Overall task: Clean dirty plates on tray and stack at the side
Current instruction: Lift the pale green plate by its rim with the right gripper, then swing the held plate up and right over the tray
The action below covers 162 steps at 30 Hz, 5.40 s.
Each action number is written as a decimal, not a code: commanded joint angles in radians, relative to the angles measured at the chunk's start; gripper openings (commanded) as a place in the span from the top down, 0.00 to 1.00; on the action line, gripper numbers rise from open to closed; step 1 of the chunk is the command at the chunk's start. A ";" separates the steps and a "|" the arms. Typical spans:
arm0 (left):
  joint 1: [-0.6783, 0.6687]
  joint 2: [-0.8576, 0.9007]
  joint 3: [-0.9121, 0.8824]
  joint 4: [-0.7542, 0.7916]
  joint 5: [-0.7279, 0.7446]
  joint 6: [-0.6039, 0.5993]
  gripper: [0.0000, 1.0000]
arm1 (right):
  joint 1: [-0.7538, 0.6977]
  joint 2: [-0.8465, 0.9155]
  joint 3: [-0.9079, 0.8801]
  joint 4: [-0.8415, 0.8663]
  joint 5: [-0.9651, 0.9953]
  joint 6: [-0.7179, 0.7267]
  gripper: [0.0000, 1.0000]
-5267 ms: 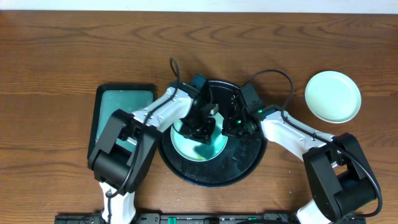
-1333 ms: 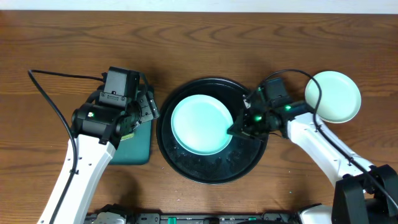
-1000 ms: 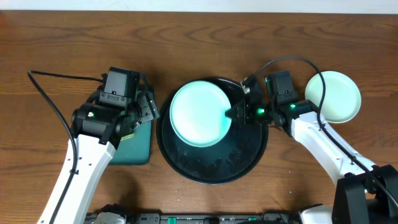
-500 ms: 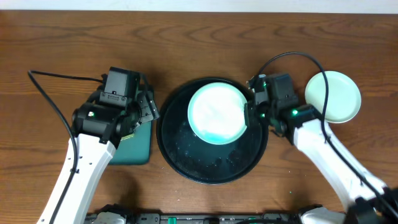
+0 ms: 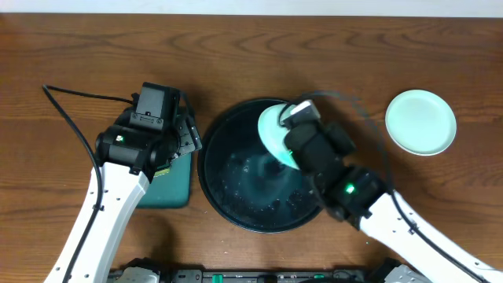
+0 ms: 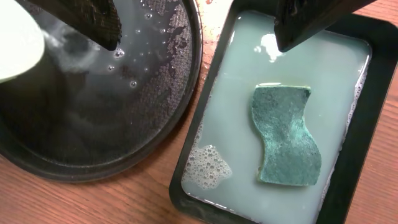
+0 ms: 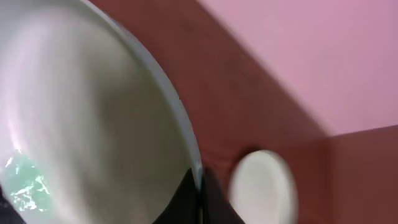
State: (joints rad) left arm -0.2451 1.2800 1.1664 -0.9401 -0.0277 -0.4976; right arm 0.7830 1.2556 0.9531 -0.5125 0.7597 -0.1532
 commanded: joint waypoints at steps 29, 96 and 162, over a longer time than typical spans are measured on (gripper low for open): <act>-0.003 0.005 0.002 -0.005 0.002 -0.005 0.20 | 0.462 0.064 0.029 0.547 0.793 -1.012 0.99; -0.003 0.005 0.002 -0.005 0.002 -0.005 0.20 | 0.415 0.075 0.028 0.729 0.505 -1.463 0.99; -0.003 0.005 0.002 0.003 0.002 -0.005 0.20 | 0.154 0.132 0.018 1.279 0.825 -0.523 0.99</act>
State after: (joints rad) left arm -0.2451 1.2804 1.1664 -0.9356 -0.0280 -0.4976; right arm 0.9325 1.3975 0.9676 0.7605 1.5661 -0.7475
